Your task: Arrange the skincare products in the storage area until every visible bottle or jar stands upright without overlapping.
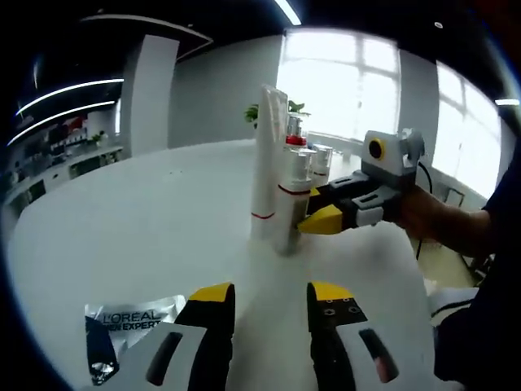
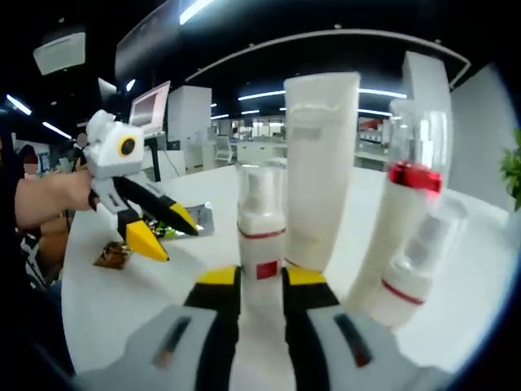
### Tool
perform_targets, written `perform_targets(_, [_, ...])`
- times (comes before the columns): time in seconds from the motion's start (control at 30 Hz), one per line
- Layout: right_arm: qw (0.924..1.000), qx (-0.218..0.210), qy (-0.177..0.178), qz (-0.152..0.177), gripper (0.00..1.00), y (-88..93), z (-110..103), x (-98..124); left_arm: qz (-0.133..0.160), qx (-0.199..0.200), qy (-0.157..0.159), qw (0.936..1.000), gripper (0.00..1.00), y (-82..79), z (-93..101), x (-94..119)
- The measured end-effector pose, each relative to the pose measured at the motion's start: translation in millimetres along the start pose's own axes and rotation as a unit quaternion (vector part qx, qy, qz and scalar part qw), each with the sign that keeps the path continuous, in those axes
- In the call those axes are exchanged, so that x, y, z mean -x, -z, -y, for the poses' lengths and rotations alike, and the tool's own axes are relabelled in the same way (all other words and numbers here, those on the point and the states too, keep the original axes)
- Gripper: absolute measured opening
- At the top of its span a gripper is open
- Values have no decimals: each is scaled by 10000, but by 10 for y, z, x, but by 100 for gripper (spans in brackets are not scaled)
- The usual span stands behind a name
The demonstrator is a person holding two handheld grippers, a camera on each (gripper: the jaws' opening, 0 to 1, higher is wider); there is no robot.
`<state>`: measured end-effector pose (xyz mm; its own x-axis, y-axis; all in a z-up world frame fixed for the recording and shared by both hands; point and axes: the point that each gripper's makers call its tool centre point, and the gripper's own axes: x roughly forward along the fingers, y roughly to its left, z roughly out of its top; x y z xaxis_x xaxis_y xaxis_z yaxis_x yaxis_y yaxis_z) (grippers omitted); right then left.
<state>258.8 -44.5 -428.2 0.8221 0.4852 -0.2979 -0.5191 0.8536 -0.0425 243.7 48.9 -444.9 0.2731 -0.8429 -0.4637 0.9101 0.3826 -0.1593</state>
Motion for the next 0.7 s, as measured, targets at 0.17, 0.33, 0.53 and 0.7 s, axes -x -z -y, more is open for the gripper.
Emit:
perform_targets(0.17, [10000,34,62,52,19,3,-62,28,-26,28,-11,10000,35,33,-16,30])
perform_targets(0.33, [9995,11,302,104,19,9,-73,68,-4,78,-10,10000,35,46,-22,58])
perform_targets(0.53, [9976,-97,661,176,19,39,-18,158,49,85,-50,9999,34,48,-41,116])
perform_targets(0.7, [9952,-121,956,181,19,55,48,209,15,119,-60,9999,34,82,-44,136])
